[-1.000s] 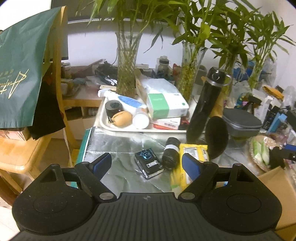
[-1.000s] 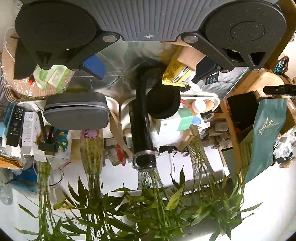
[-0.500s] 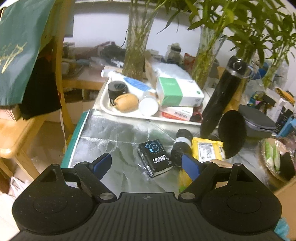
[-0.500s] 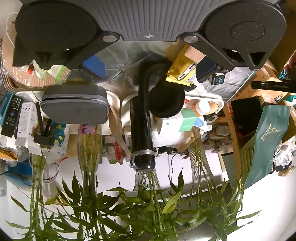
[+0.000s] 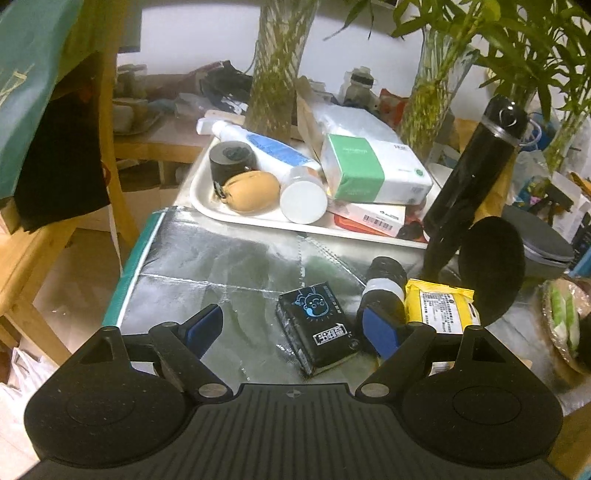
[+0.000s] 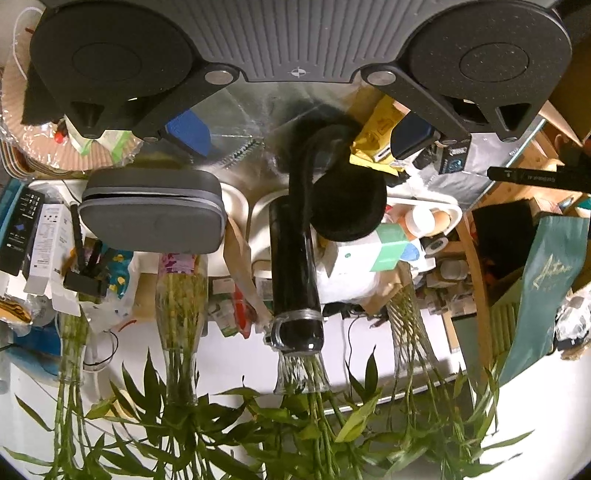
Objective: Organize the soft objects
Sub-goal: 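Grasp the black packet with the left tool while the right tool reaches the black ear cushion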
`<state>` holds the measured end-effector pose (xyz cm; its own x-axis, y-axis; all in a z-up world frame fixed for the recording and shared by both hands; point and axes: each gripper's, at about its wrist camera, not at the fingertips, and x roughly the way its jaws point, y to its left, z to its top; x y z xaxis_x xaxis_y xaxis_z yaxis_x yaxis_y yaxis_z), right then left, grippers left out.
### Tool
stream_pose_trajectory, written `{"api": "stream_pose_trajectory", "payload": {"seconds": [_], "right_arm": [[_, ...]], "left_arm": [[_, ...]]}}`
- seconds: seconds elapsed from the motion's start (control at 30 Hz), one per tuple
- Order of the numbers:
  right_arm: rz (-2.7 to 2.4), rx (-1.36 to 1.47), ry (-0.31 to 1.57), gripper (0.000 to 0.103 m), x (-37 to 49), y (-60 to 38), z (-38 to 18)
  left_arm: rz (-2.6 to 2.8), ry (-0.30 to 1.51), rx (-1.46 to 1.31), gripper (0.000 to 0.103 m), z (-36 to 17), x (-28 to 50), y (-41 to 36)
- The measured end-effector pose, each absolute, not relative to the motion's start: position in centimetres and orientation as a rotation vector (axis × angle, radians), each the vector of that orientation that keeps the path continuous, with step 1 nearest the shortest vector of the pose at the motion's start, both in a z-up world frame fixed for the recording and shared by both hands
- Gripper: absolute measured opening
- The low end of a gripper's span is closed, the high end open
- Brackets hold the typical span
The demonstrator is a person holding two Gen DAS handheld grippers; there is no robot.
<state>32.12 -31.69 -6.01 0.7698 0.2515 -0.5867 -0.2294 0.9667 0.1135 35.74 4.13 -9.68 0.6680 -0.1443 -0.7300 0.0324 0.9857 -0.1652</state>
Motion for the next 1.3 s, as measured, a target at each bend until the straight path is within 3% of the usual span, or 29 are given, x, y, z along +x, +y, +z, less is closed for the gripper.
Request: {"api": "stream_pose_trajectory", "payload": {"seconds": [0.87,1.13,1.3], "right_arm": [[0.198,0.105,0.655,0.103,34.8,-33.0,-6.6],[0.185,0.094,0.680,0.103,36.4,-32.9,-7.7],[0.182,0.088,0.691,0.103,37.2,-32.7,-8.2]], "left_arm": [[-0.086,0.980,-0.135,0.082,-13.8,41.5,2.3],[-0.136,1.041,-0.053,0.064,-14.5,41.9,1.2],[-0.138,1.047,0.127,0.062,-13.8,41.4,0.4]]}}
